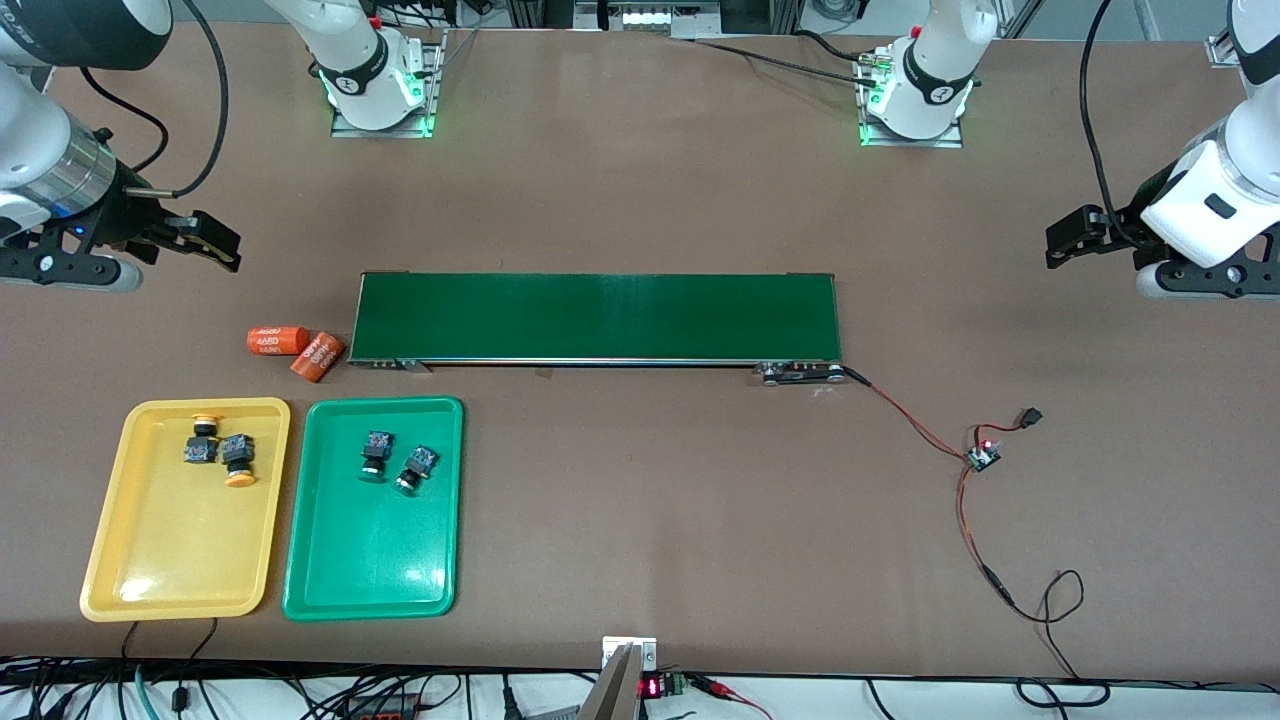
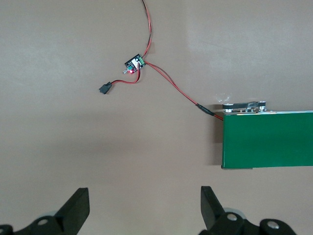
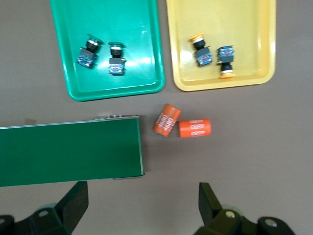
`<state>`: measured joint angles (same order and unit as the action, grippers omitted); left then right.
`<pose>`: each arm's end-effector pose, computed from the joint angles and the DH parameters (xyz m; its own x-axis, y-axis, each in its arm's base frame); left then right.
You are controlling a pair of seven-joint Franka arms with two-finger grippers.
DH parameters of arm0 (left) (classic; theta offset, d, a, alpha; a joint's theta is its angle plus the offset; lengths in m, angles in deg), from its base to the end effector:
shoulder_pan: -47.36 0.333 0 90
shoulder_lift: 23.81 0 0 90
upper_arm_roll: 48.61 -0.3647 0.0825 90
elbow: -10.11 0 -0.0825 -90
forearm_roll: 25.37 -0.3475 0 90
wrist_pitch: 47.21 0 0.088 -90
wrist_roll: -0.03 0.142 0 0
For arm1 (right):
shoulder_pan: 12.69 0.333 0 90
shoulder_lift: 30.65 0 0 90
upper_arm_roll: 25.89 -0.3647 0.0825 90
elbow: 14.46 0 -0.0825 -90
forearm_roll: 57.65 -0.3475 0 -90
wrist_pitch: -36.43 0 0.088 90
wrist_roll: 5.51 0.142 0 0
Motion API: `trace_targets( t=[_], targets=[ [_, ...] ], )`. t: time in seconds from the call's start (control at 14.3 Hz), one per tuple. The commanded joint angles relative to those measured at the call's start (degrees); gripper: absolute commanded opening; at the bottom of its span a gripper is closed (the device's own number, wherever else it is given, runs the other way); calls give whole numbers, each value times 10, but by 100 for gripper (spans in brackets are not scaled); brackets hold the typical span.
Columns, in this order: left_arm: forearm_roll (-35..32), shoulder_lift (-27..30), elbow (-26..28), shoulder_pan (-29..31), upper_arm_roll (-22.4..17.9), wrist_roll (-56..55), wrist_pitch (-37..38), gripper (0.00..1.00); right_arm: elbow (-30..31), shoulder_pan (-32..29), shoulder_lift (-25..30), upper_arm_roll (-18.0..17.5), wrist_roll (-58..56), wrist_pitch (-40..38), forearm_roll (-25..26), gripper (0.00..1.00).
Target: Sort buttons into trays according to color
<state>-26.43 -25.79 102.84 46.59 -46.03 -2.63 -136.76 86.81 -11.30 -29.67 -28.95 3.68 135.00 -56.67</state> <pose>0.5223 -0.0275 0.5990 0.9960 -0.0118 -0.0890 -0.0137 -0.9997 -0.0210 0.5152 0.0381 0.5736 0.9964 -0.0801 -0.0268 -0.0795 -0.9966 0.0223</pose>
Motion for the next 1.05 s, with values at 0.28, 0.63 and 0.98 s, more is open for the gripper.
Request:
trace_targets(
  t=[0.28,0.63,0.98],
  targets=[
    [0,8,2,1,1,8,5,100,-13,-4,-8,-12,10,2,-39,100],
    [0,8,2,1,1,7,5,100,-13,-5,-6,-12,9,-2,-33,100],
    [0,7,2,0,1,7,4,100,-13,-6,-7,-12,10,-2,-33,100]
  ],
)
